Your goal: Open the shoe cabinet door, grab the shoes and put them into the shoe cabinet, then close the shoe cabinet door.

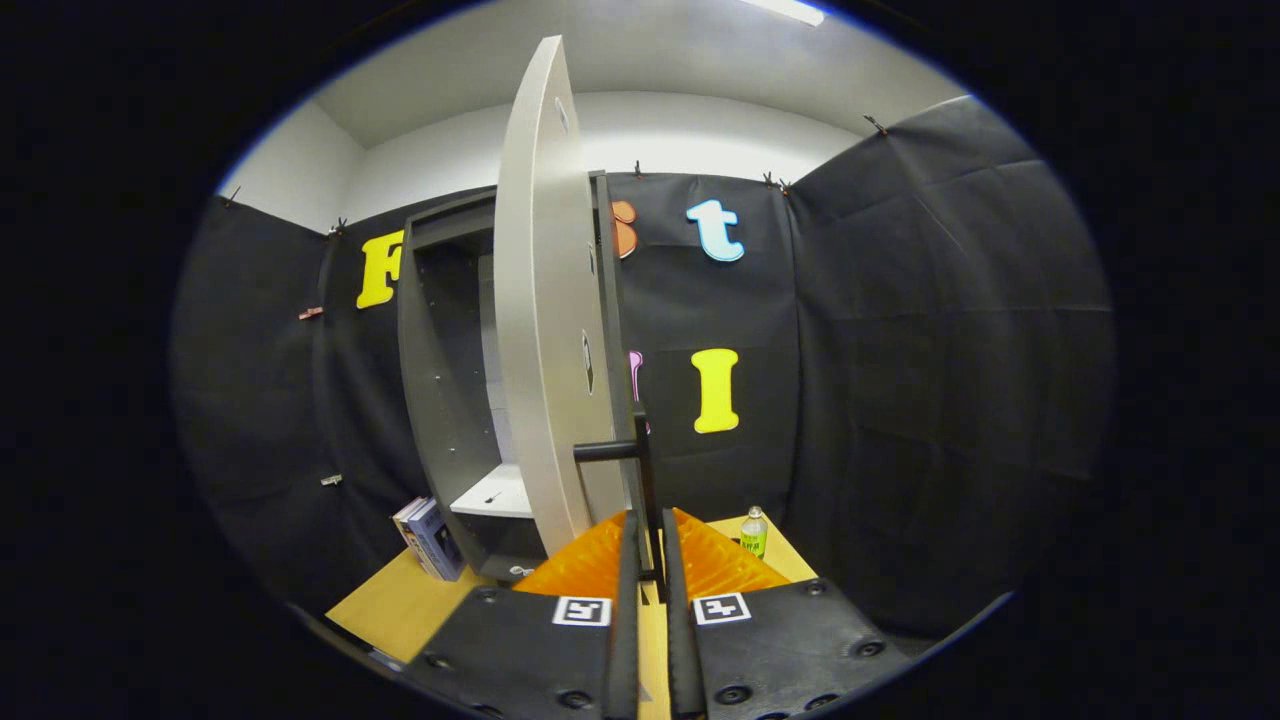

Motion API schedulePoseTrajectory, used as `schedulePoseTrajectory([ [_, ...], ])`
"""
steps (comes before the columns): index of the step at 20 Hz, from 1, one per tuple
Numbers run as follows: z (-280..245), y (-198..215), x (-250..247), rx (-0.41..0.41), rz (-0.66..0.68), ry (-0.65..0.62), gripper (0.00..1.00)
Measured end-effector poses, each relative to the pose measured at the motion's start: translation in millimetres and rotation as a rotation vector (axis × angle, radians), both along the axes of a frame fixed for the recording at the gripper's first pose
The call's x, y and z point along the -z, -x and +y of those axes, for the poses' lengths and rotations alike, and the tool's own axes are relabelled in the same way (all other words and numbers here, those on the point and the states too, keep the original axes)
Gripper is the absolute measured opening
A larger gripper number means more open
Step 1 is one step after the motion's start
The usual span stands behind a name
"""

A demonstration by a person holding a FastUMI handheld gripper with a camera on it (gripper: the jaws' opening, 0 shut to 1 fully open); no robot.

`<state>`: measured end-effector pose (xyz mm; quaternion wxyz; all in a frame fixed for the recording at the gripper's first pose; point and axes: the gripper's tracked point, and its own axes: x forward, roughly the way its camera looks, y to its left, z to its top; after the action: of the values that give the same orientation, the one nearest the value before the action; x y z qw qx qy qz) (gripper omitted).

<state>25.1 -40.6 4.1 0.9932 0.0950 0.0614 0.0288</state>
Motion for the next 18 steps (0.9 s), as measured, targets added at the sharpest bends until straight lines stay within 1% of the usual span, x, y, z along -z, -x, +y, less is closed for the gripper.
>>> schedulePoseTrajectory([
  [1,0,3,2,-0.002,0.008,0.013,0.21],
  [2,-3,12,5,0.000,0.018,0.028,0.21],
  [3,3,19,9,-0.018,0.026,0.031,0.24],
  [4,9,36,11,-0.019,0.039,0.038,0.26],
  [7,24,54,22,-0.011,0.052,0.092,0.54],
  [8,35,56,24,-0.024,0.051,0.096,0.59],
  [9,48,58,28,-0.042,0.052,0.104,0.75],
  [12,84,59,54,-0.092,0.098,0.083,0.95],
  [15,126,56,106,-0.142,0.197,0.061,0.99],
  [18,163,57,165,-0.200,0.304,0.055,0.99],
])
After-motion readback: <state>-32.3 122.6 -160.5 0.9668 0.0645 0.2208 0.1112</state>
